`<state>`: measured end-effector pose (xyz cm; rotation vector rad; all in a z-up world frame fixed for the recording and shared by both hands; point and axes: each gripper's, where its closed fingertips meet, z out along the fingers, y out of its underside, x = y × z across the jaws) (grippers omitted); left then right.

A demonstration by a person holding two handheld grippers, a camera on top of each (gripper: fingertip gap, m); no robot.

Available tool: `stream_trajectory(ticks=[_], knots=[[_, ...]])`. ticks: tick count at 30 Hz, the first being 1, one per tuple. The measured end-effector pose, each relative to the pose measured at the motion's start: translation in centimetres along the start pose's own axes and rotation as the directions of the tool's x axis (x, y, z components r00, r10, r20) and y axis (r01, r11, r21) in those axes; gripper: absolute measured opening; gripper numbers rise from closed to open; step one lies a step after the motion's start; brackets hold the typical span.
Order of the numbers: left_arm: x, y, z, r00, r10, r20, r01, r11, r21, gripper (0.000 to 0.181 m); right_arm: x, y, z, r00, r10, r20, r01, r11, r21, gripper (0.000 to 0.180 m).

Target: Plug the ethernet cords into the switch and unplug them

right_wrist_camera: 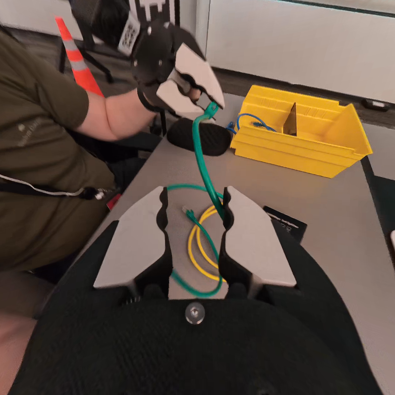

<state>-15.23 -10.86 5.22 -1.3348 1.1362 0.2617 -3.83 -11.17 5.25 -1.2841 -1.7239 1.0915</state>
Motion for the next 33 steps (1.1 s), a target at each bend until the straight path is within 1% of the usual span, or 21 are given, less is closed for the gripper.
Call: stream_trajectory(ticks=[2, 3, 6, 7, 8, 9, 10, 11, 12, 13, 14, 15, 16, 19, 20, 23, 25, 27, 30, 32, 33], knots=[[-0.1, -0.1, -0.2, 1.0, -0.008, 0.015, 0.008, 1.0, 0.006, 0.014, 0.1, -1.2, 0.0, 0.996, 0.09, 0.017, -0.091, 0.995, 0.045, 0.05], [-0.2, 0.0, -0.2, 1.0, -0.019, 0.024, 0.019, 1.0, 0.003, 0.014, 0.5, -1.8, 0.0, 0.99, 0.143, 0.002, -0.143, 0.988, 0.062, 0.05], [-0.7, 0.5, -0.1, 0.998, -0.034, 0.05, 0.035, 0.999, -0.017, 0.014, 2.1, -3.6, 0.0, 0.952, 0.299, -0.062, -0.288, 0.948, 0.139, 0.054], [-0.9, 0.6, -0.1, 0.997, -0.04, 0.06, 0.041, 0.999, -0.017, 0.013, 3.0, -4.1, -0.3, 0.933, 0.343, -0.111, -0.322, 0.931, 0.173, 0.054], [-1.0, 0.6, -0.1, 0.997, -0.045, 0.068, 0.046, 0.999, -0.014, 0.013, 4.2, -4.2, -0.9, 0.908, 0.378, -0.182, -0.341, 0.918, 0.202, 0.055], [-1.2, 0.7, -0.1, 0.996, -0.051, 0.076, 0.052, 0.999, -0.013, 0.013, 4.7, -4.5, -1.6, 0.893, 0.39, -0.225, -0.34, 0.911, 0.232, 0.056], [-1.5, 0.7, -0.2, 0.995, -0.056, 0.088, 0.057, 0.998, -0.01, 0.013, 4.7, -5.1, -2.1, 0.89, 0.392, -0.232, -0.329, 0.906, 0.267, 0.052], [-1.7, 0.7, -0.2, 0.994, -0.064, 0.093, 0.065, 0.998, -0.007, 0.014, 4.0, -6.1, -2.4, 0.905, 0.378, -0.195, -0.311, 0.901, 0.304, 0.045], [-2.0, 0.7, -0.3, 0.993, -0.073, 0.098, 0.073, 0.997, 0.002, 0.013, 2.7, -7.2, -2.2, 0.929, 0.351, -0.121, -0.295, 0.896, 0.332, 0.035], [-2.2, 0.6, -0.4, 0.991, -0.08, 0.107, 0.079, 0.997, 0.015, 0.013, 1.1, -8.1, -1.5, 0.946, 0.323, -0.026, -0.295, 0.891, 0.344, 0.029], [-2.5, 0.5, -0.5, 0.99, -0.086, 0.111, 0.084, 0.996, 0.023, 0.013, -0.2, -8.5, -0.3, 0.947, 0.314, 0.066, -0.317, 0.889, 0.33, 0.029], [-2.7, 0.5, -0.6, 0.99, -0.088, 0.115, 0.085, 0.996, 0.028, 0.013, -1.2, -8.4, 1.2, 0.936, 0.324, 0.139, -0.351, 0.892, 0.285, 0.03], [-2.8, 0.4, -0.8, 0.989, -0.085, 0.122, 0.081, 0.996, 0.034, 0.013, -1.7, -8.0, 3.0, 0.921, 0.343, 0.182, -0.38, 0.896, 0.231, 0.034], [-3.0, 0.0, -1.2, 0.989, -0.065, 0.132, 0.059, 0.997, 0.048, 0.013, -0.8, -6.2, 7.6, 0.873, 0.446, 0.199, -0.474, 0.872, 0.121, 0.041], [-3.0, -0.2, -1.4, 0.99, -0.056, 0.133, 0.05, 0.997, 0.054, 0.013, -0.3, -6.2, 8.4, 0.852, 0.477, 0.217, -0.51, 0.849, 0.135, 0.043], [-2.5, -0.7, -1.9, 0.991, -0.035, 0.125, 0.027, 0.997, 0.066, 0.013, 1.5, -7.6, 8.9, 0.791, 0.536, 0.296, -0.607, 0.747, 0.272, 0.043], [-2.2, -1.0, -2.0, 0.993, -0.019, 0.118, 0.011, 0.998, 0.069, 0.013, 1.9, -8.0, 8.9, 0.777, 0.535, 0.332, -0.626, 0.714, 0.314, 0.043], [-1.7, -1.2, -1.8, 0.994, -0.008, 0.106, 0.0, 0.998, 0.068, 0.013, 1.8, -7.8, 9.3, 0.758, 0.545, 0.359, -0.646, 0.702, 0.299, 0.041], [-1.1, -1.3, -1.4, 0.996, 0.027, 0.09, -0.032, 0.998, 0.057, 0.013, 1.3, -7.2, 10.2, 0.739, 0.557, 0.378, -0.66, 0.712, 0.24, 0.036], [-0.7, -1.3, -1.2, 0.995, 0.051, 0.085, -0.055, 0.997, 0.046, 0.013, 0.9, -7.1, 10.5, 0.739, 0.545, 0.395, -0.653, 0.725, 0.221, 0.024], [-0.6, -1.4, -1.1, 0.995, 0.06, 0.083, -0.064, 0.997, 0.043, 0.013, 0.7, -6.9, 10.8, 0.738, 0.547, 0.394, -0.65, 0.733, 0.2, 0.022]])
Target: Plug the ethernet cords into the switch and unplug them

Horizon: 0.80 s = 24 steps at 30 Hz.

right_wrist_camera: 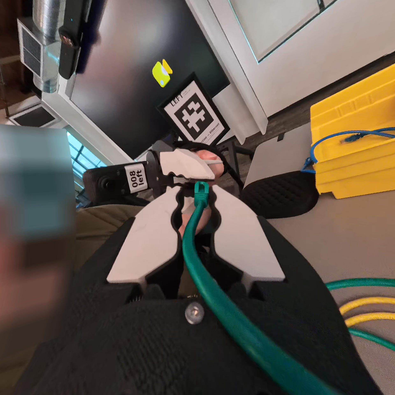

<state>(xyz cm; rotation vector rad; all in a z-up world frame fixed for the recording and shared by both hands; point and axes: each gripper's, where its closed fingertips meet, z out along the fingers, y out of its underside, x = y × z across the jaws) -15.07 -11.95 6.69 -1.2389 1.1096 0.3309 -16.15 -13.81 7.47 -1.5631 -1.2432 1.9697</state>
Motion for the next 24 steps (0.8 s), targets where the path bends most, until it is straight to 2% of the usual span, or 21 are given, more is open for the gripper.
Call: stream_trajectory(ticks=[2, 14, 18, 20, 22, 24], knots=[[0.1, -0.1, 0.1, 1.0, 0.003, 0.003, -0.003, 1.0, 0.001, 0.014, 0.5, 0.0, 0.0, 0.999, -0.031, -0.036, 0.031, 0.999, -0.006, 0.013], [0.5, -0.2, 0.0, 0.999, -0.02, -0.028, 0.021, 1.0, 0.017, 0.014, 0.6, 0.6, -0.1, 0.996, -0.078, -0.052, 0.076, 0.996, -0.051, 0.014], [-0.5, -0.8, -0.1, 0.986, -0.166, 0.035, 0.161, 0.98, 0.113, 0.02, 0.0, -0.1, -1.0, 0.982, -0.16, -0.098, 0.155, 0.986, -0.063, 0.013], [-1.4, -0.1, 0.0, 0.932, -0.361, -0.013, 0.36, 0.925, 0.121, 0.034, -0.6, -0.7, -2.7, 0.967, -0.212, -0.141, 0.203, 0.976, -0.074, 0.013], [-1.6, 1.2, 0.6, 0.798, -0.583, -0.15, 0.597, 0.799, 0.069, 0.061, -1.9, -1.6, -4.7, 0.954, -0.253, -0.163, 0.246, 0.967, -0.062, 0.013], [-1.4, 2.6, 1.9, 0.658, -0.705, -0.263, 0.73, 0.684, -0.006, 0.066, -3.7, -2.1, -6.5, 0.943, -0.293, -0.158, 0.288, 0.956, -0.059, 0.013]])
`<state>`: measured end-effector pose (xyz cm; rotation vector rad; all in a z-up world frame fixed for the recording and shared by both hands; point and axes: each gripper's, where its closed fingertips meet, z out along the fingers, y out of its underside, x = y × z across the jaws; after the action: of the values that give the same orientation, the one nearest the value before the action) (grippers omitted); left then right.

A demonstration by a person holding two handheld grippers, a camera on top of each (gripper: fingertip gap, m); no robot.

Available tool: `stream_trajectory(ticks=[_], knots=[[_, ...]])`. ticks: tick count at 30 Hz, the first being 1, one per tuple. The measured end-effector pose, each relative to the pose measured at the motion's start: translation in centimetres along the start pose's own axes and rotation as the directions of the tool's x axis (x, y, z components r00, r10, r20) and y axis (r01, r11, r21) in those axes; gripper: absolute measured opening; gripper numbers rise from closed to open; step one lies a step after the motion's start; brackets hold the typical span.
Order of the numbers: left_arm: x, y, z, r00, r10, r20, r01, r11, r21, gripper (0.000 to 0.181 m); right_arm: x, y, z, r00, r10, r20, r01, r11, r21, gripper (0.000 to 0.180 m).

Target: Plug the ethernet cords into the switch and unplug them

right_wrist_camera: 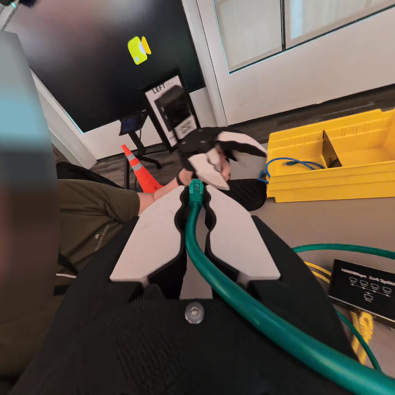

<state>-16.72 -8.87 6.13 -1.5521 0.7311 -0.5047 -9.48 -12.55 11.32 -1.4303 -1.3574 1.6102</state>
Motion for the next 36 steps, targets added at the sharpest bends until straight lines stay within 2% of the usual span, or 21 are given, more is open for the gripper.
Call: stream_trajectory(ticks=[2, 4, 6, 8, 9, 13, 15, 17, 19, 23, 26, 28, 30, 31, 36], knots=[[0.1, 1.8, 2.2, 0.988, 0.011, -0.154, -0.024, 0.996, -0.088, 0.075, -1.3, -0.7, -1.8, 0.999, -0.039, -0.004, 0.039, 0.999, 0.011, 0.013], [0.2, 4.6, 5.0, 0.943, 0.115, -0.311, -0.192, 0.955, -0.227, 0.086, -2.5, -1.1, -3.2, 0.997, -0.073, -0.008, 0.073, 0.997, 0.02, 0.013], [-0.4, 8.1, 7.6, 0.877, 0.171, -0.448, -0.368, 0.84, -0.399, 0.11, -3.4, -1.6, -4.4, 0.995, -0.102, -0.023, 0.103, 0.994, 0.042, 0.013], [-1.7, 11.0, 10.0, 0.844, 0.143, -0.517, -0.46, 0.688, -0.561, 0.126, -4.0, -2.0, -5.4, 0.992, -0.118, -0.039, 0.121, 0.991, 0.064, 0.013], [-2.3, 12.2, 11.0, 0.828, 0.13, -0.546, -0.498, 0.617, -0.609, 0.128, -4.2, -2.2, -5.8, 0.991, -0.123, -0.048, 0.126, 0.989, 0.073, 0.013], [-3.2, 15.8, 14.7, 0.733, 0.175, -0.658, -0.662, 0.409, -0.628, 0.133, -4.3, -2.6, -7.2, 0.99, -0.126, -0.066, 0.132, 0.986, 0.103, 0.013], [-3.5, 17.5, 15.5, 0.693, 0.178, -0.698, -0.711, 0.325, -0.624, 0.132, -4.2, -2.7, -7.7, 0.991, -0.118, -0.067, 0.125, 0.985, 0.118, 0.014], [-4.1, 19.1, 15.4, 0.69, 0.138, -0.711, -0.719, 0.248, -0.649, 0.124, -4.0, -2.9, -8.2, 0.992, -0.112, -0.065, 0.12, 0.984, 0.131, 0.014], [-4.6, 20.3, 14.8, 0.716, 0.068, -0.695, -0.694, 0.186, -0.696, 0.111, -3.7, -3.0, -8.5, 0.993, -0.105, -0.061, 0.113, 0.983, 0.144, 0.014], [-4.0, 20.6, 14.0, 0.826, -0.067, -0.56, -0.537, 0.21, -0.817, 0.112, -3.3, -3.0, -8.4, 0.994, -0.093, -0.06, 0.101, 0.985, 0.143, 0.014], [-4.1, 20.8, 12.9, 0.931, -0.121, -0.345, -0.315, 0.213, -0.925, 0.111, -3.5, -3.0, -8.2, 0.993, -0.101, -0.056, 0.108, 0.984, 0.14, 0.014], [-4.7, 21.2, 11.6, 0.985, -0.13, -0.111, -0.082, 0.208, -0.975, 0.111, -3.5, -2.9, -8.1, 0.992, -0.106, -0.068, 0.114, 0.985, 0.131, 0.014], [-4.5, 21.5, 10.0, 0.972, -0.199, 0.123, 0.169, 0.236, -0.957, 0.11, -3.5, -2.9, -7.9, 0.991, -0.113, -0.077, 0.123, 0.984, 0.126, 0.014], [-4.3, 21.5, 9.1, 0.96, -0.217, 0.175, 0.228, 0.249, -0.941, 0.11, -3.6, -2.9, -7.8, 0.991, -0.115, -0.075, 0.124, 0.984, 0.125, 0.014], [-0.7, 21.0, 4.7, 0.937, -0.319, 0.144, 0.237, 0.277, -0.931, 0.101, -3.5, -2.8, -7.3, 0.987, -0.127, -0.102, 0.137, 0.985, 0.103, 0.014]])
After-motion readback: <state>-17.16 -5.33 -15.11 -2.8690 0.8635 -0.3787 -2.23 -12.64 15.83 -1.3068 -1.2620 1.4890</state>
